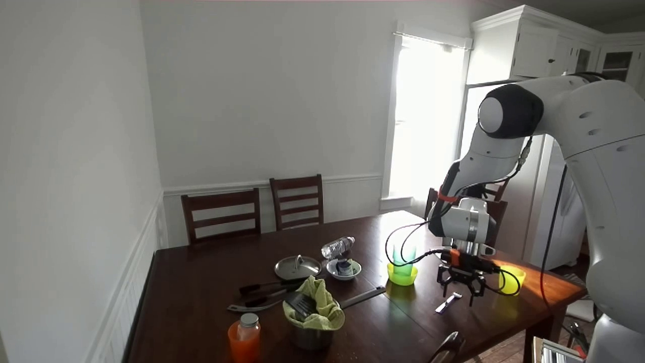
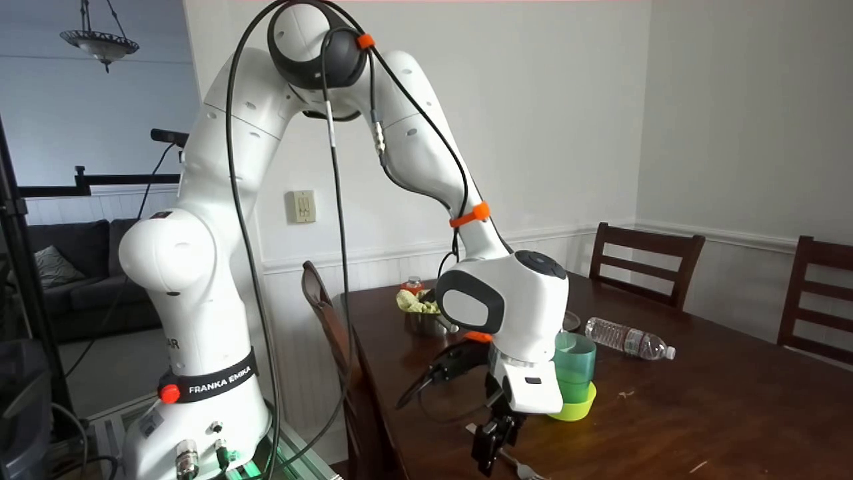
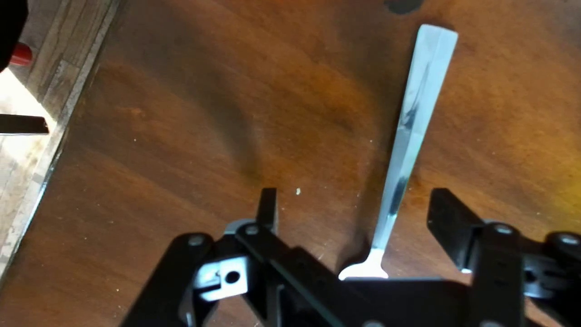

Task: Pick up a fork and a spoon and place them on top of the green cup starting with the fork and then the spoon last

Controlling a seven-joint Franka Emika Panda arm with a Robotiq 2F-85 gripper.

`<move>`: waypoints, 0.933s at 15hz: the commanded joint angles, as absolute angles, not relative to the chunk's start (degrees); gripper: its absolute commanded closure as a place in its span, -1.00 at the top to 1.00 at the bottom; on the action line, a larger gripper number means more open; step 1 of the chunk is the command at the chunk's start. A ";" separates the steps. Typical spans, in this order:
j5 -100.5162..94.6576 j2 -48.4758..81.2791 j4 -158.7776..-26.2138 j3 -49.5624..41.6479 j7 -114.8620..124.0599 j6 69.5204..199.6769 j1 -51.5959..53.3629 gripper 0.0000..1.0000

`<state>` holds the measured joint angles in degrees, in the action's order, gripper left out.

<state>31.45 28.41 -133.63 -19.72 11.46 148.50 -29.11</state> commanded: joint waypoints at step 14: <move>34.71 30.39 -129.88 -17.16 10.43 146.63 -33.46 -0.94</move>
